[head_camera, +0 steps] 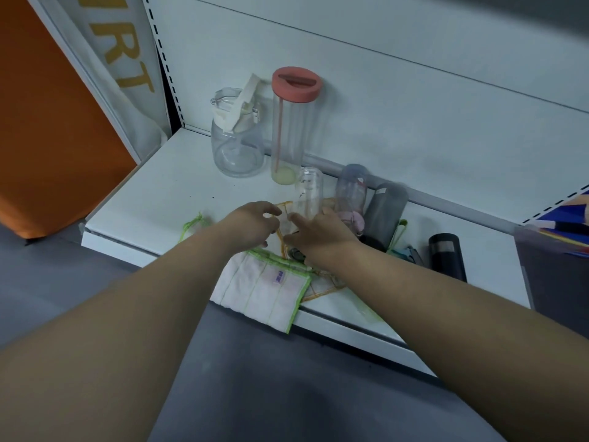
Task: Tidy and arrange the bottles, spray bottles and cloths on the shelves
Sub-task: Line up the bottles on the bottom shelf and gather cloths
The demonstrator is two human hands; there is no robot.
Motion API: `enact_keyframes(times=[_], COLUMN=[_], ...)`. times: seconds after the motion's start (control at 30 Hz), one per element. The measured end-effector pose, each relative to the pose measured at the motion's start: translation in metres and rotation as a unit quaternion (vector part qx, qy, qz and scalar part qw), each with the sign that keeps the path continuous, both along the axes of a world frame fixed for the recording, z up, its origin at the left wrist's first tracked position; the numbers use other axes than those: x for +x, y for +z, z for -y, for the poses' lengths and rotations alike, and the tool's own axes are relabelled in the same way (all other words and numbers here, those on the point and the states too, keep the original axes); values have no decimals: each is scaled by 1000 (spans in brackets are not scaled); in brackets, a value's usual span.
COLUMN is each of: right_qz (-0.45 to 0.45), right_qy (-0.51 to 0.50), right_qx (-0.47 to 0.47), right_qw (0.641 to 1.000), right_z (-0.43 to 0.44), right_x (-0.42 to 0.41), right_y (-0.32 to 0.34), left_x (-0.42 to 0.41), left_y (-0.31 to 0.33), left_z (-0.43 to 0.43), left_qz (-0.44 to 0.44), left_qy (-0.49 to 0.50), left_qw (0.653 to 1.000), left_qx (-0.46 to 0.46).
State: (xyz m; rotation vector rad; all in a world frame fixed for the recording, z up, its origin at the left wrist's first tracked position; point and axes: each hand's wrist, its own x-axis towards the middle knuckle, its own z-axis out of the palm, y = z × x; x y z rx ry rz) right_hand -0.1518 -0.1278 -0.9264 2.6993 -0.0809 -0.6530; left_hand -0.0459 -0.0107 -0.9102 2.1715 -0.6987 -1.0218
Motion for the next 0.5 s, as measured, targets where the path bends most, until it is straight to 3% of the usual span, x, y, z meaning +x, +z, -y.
enact_keyframes(times=[0.07,0.23,0.33,0.5], right_qz=[13,109,178,289], right_qy=[-50,-80,-148,-230], right_qx=[83,183,314,393], right_qw=[995,974,921,842], right_z=[8,25,39,57], right_x=[1,-1,2,10], right_y=[0,11,29,53], left_x=[-2,-1,-2,1], left_y=[-6,-14,-14,-18], left_z=[-1,3,14,43], left_qz=[19,58,118,161], left_qy=[-22,-97,-89,-48], left_qw=[999,993,989,980], left_qx=[16,37,11,-105])
